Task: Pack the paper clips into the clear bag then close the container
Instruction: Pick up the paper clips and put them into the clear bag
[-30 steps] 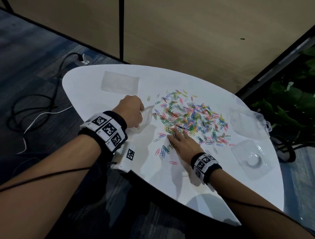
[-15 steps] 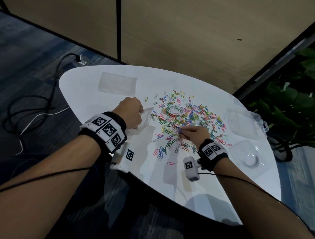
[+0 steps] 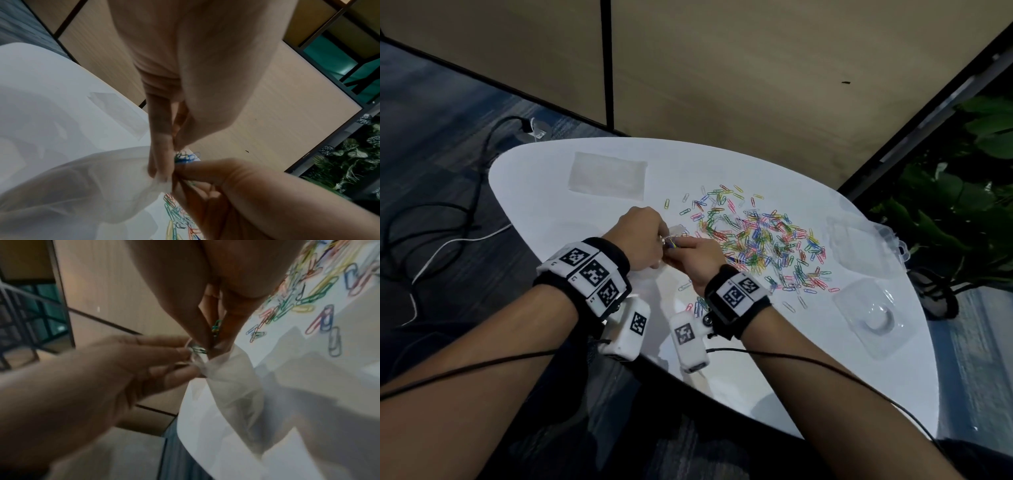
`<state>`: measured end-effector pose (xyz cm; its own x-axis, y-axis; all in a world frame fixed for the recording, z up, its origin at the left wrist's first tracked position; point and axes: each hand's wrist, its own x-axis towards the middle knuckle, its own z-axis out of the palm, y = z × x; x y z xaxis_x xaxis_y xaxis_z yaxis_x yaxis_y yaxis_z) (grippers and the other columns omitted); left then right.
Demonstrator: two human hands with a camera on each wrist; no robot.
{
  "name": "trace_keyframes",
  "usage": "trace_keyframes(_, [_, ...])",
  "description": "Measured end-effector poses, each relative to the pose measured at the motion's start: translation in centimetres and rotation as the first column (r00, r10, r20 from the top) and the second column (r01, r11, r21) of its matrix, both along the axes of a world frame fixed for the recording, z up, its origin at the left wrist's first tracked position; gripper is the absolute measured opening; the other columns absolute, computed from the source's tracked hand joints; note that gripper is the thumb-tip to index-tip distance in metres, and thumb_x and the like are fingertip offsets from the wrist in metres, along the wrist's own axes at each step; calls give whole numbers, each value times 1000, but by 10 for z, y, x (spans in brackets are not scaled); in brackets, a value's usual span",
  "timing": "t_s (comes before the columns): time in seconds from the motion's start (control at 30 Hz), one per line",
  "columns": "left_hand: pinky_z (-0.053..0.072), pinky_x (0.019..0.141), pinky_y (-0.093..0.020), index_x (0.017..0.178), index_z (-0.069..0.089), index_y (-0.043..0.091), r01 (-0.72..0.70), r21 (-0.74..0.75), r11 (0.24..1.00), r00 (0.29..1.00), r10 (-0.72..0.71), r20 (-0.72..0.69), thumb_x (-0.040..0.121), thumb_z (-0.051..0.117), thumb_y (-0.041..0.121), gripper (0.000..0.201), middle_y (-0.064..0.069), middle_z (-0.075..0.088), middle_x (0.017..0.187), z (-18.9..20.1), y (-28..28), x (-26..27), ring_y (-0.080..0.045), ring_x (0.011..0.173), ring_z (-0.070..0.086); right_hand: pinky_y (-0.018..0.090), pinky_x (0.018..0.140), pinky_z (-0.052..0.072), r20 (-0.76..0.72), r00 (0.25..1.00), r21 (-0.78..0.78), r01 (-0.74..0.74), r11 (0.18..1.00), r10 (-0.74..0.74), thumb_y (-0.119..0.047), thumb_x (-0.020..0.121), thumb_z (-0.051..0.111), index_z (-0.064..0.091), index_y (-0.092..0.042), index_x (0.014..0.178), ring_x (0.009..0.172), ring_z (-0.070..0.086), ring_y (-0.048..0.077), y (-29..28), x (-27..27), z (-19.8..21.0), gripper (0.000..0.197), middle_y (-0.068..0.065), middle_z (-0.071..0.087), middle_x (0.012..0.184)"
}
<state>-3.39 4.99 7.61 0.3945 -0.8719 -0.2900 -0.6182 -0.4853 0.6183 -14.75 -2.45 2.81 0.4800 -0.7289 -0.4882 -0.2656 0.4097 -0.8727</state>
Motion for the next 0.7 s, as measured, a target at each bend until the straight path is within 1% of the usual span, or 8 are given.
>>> trace_keyframes(0.13, [62,79,-37,91,77,12,35,1,999,999,-35,-20,85,54,-5,30,-10,75,82,1,2,-1,-25,76,74,20,59,45,-537,814,-457,-502,734,222,-5,82,62,76,-9,91,72,61,22,2,6,7,17,5,67,76])
trace_keyframes(0.2, [62,79,-37,97,76,10,23,6,1000,1000,-23,-18,84,57,-7,29,-5,71,73,1,3,0,-23,72,74,23,72,47,-655,697,-437,-665,605,294,-5,85,58,72,-8,104,87,63,23,-1,7,13,24,8,71,93])
trace_keyframes(0.3, [62,78,-36,94,74,7,-15,-5,1000,1000,15,10,85,54,-7,26,-6,68,75,5,4,3,-23,73,75,35,88,57,-436,820,-415,-548,726,369,3,86,55,71,-3,111,99,69,26,-8,2,21,30,11,71,113])
trace_keyframes(0.37, [62,77,-36,91,72,8,-40,-17,999,999,40,30,87,51,-6,26,-12,71,87,9,5,4,-25,78,75,39,81,61,-209,948,-400,-308,863,241,10,89,48,71,3,105,88,72,29,-12,-9,26,29,15,72,103])
trace_keyframes(0.43, [62,80,-37,96,72,7,-57,-24,998,998,58,35,88,49,-6,28,-14,72,96,10,6,5,-28,83,75,40,81,61,-222,965,-466,-230,855,139,8,91,46,73,1,104,83,72,27,-17,-24,22,30,16,73,98])
trace_keyframes(0.5, [61,79,-34,106,72,4,-63,-18,998,998,64,25,88,50,-6,30,-13,70,98,10,7,7,-28,85,74,41,95,54,-527,826,-519,-499,694,200,-6,96,49,69,-9,119,102,68,28,-18,-39,6,30,12,68,120])
trace_keyframes(0.6, [60,76,-32,107,73,5,-60,-14,998,998,60,19,87,51,-5,31,-14,71,103,10,8,7,-26,84,74,39,116,31,-839,411,-276,-886,371,357,-18,101,43,41,-9,146,141,36,30,-6,-62,-31,46,13,34,155])
trace_keyframes(0.7, [57,70,-30,100,73,3,-51,-13,999,998,51,20,85,52,-7,27,-16,72,103,11,9,8,-28,88,73,43,120,23,-890,282,-280,-958,58,358,-12,98,44,24,0,151,149,17,33,16,-88,-60,57,21,13,160])
